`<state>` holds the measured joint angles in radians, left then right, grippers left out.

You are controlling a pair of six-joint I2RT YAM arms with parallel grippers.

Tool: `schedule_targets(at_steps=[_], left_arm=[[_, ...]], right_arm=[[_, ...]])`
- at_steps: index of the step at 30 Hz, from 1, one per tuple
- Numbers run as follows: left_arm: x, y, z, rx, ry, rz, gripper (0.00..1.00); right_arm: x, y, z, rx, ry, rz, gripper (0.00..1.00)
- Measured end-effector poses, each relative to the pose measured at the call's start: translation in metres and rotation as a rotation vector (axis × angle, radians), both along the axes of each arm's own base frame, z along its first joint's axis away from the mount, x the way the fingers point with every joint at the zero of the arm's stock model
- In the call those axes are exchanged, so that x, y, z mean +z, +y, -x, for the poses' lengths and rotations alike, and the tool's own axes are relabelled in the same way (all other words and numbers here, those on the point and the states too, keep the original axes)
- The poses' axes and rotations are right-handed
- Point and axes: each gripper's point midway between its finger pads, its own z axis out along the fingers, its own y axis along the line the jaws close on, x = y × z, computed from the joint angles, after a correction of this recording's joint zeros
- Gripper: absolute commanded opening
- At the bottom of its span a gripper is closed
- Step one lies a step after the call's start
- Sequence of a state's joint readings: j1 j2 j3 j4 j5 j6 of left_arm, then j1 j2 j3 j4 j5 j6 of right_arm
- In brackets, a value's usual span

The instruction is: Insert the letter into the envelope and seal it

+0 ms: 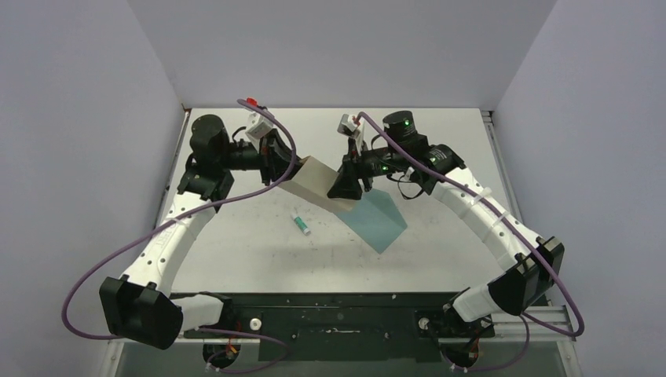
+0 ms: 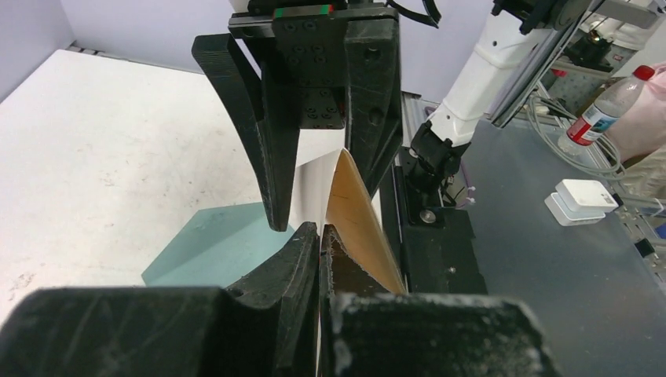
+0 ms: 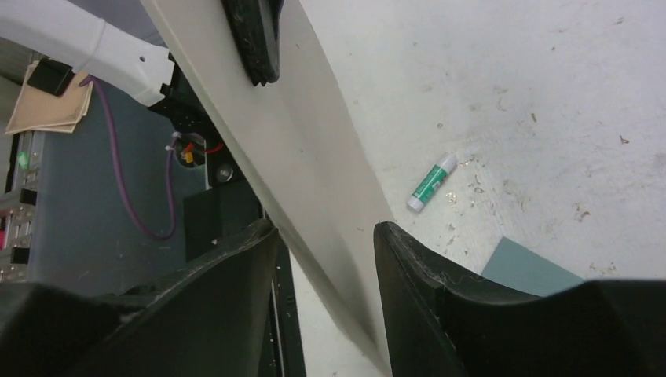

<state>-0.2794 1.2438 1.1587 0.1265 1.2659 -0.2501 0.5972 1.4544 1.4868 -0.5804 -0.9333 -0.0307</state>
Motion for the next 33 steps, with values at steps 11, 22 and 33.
schedule_targets(at_steps=[11,22,33], left_arm=[[-0.002,0.007,0.010,-0.046,-0.011,0.003,0.00],[0.000,0.010,0.011,-0.051,-0.009,0.013,0.41],[-0.007,0.066,-0.083,0.588,-0.019,-0.013,0.81]], right_arm=[[0.001,-0.002,0.008,0.031,0.049,-0.014,0.43],[0.014,0.004,0.008,0.045,0.060,-0.070,0.05],[-0.003,-0.032,-0.048,-0.257,0.029,-0.004,0.05]])
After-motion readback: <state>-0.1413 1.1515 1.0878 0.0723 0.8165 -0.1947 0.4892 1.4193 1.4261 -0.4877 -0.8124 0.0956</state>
